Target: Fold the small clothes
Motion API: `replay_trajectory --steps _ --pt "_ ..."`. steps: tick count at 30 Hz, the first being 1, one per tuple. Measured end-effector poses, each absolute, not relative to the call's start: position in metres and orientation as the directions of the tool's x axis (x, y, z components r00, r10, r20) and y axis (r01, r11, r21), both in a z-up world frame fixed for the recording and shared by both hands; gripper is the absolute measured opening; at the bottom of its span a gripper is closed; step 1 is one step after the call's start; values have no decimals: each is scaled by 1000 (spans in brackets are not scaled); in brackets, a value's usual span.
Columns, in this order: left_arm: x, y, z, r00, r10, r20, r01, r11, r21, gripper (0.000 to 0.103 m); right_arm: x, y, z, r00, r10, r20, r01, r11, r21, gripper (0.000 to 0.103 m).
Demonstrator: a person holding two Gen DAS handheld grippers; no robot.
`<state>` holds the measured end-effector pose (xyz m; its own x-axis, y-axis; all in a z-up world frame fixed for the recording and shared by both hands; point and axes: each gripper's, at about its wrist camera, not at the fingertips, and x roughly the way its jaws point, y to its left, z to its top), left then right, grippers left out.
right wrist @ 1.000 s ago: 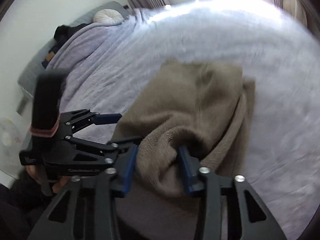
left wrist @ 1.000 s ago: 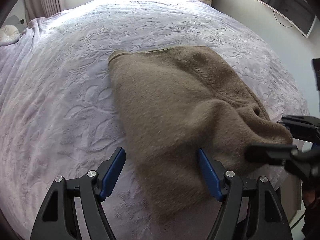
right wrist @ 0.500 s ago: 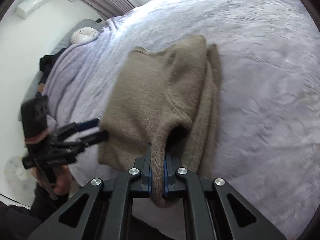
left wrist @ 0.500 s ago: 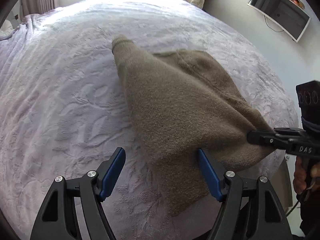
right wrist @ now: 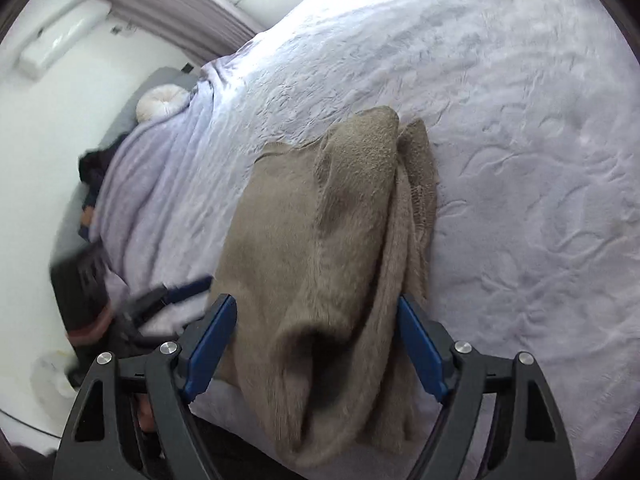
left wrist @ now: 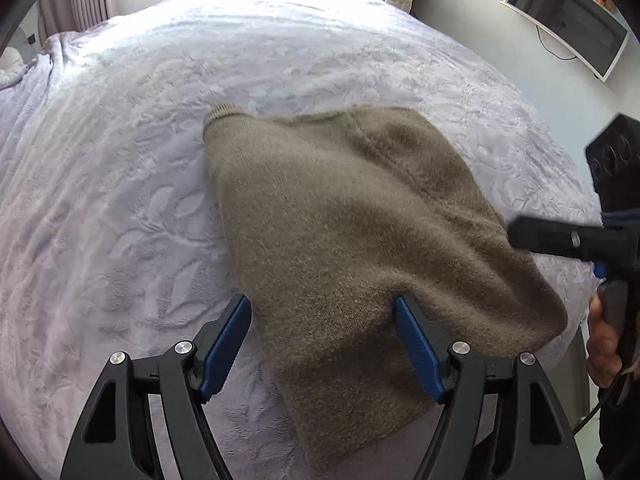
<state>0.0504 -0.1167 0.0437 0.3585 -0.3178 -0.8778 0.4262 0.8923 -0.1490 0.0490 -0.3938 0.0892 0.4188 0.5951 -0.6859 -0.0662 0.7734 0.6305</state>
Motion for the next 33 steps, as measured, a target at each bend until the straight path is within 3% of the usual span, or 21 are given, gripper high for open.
replay_trajectory --steps 1,3,7,9,11,12,15,17,18,19,24,26,29,33 --pt "50 -118 40 361 -306 -881 425 895 -137 78 55 -394 83 408 624 -666 -60 747 663 60" --pt "48 -120 38 377 -274 -885 422 901 -99 85 58 -385 83 399 592 -700 -63 780 623 52" --pt "45 -118 39 382 -289 -878 420 900 -113 85 37 -383 120 530 370 -763 -102 921 376 55" --pt "47 -120 36 374 -300 -878 417 900 -130 85 29 -381 133 550 374 -747 -138 923 361 61" --pt "50 -124 31 363 -300 -882 409 902 -138 87 32 -375 132 518 398 -757 -165 915 368 61" --pt "50 -125 28 363 -295 -884 405 904 -136 93 36 -372 129 501 410 -762 -168 910 379 61" --pt "46 -126 24 355 -300 -886 401 904 -145 94 50 -366 115 451 450 -771 -157 890 428 61" --pt "45 -124 24 349 -305 -886 399 904 -154 94 62 -355 99 412 462 -785 -168 886 433 48" --pt "45 -123 24 347 -306 -887 397 904 -156 94 65 -351 93 399 456 -796 -176 890 421 26" --pt "45 -123 25 347 -302 -888 397 905 -153 94 69 -349 88 398 437 -807 -171 899 403 19" --pt "37 -127 34 351 -329 -877 432 887 -159 94 53 -371 106 498 443 -746 -197 895 400 17" --pt "39 -140 24 331 -287 -899 452 885 -117 94 56 -378 88 469 397 -789 -158 916 368 17" --pt "39 -148 11 301 -258 -918 454 885 -101 94 58 -377 73 437 405 -803 -156 913 376 23" --pt "44 -133 41 346 -313 -884 434 889 -145 94 53 -385 107 508 373 -776 -142 925 351 30"
